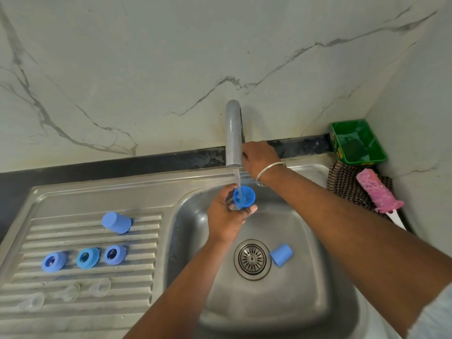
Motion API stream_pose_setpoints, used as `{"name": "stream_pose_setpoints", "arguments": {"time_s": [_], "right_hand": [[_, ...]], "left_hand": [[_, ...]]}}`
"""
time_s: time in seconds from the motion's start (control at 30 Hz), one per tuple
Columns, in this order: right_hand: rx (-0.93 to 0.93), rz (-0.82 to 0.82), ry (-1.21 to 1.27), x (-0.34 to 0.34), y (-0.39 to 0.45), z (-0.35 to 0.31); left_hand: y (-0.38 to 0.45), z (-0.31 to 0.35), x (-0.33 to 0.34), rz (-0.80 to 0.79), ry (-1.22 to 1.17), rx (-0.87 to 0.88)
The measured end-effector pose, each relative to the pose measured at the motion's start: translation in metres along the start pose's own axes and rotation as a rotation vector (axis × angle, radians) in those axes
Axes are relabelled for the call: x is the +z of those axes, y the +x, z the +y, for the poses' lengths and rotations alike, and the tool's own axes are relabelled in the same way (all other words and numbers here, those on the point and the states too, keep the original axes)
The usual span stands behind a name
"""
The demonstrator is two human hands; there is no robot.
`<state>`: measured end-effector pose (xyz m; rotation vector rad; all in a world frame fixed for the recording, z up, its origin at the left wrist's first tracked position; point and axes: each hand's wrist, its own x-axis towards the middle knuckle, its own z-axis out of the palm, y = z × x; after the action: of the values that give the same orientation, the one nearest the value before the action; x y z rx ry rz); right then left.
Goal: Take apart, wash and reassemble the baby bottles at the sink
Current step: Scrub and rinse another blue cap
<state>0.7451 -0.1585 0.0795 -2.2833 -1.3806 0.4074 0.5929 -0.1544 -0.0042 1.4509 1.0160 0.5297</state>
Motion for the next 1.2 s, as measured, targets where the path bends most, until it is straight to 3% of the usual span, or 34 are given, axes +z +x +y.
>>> {"name": "stream_pose_setpoints", "arguments": {"time_s": [0.3, 0.47, 0.83, 0.97, 1.07, 1.2], "right_hand": [[0.023, -0.025, 0.002, -0.003, 0.0, -0.003], [0.026, -0.016, 0.005, -0.002, -0.001, -0.003], [0.048, -0.023, 0.046, -0.004, -0.003, -0.004], [0.044, -0.032, 0.045, -0.005, -0.004, -0.005], [0.042, -0.03, 0.049, -0.003, -0.003, -0.003], [0.024, -0.025, 0.042, -0.003, -0.003, -0.001]], "left_hand": [[-0.004, -0.007, -0.005, -0.027, 0.113, 0.005], [0.001, 0.002, -0.005, -0.049, -0.04, -0.082], [0.009, 0.041, 0.003, -0.02, -0.426, -0.766], [0.004, 0.047, 0.011, -0.065, -0.664, -0.895], [-0.001, 0.05, 0.015, -0.08, -0.615, -0.859], [-0.004, 0.039, 0.013, -0.092, -0.189, -0.615]]}}
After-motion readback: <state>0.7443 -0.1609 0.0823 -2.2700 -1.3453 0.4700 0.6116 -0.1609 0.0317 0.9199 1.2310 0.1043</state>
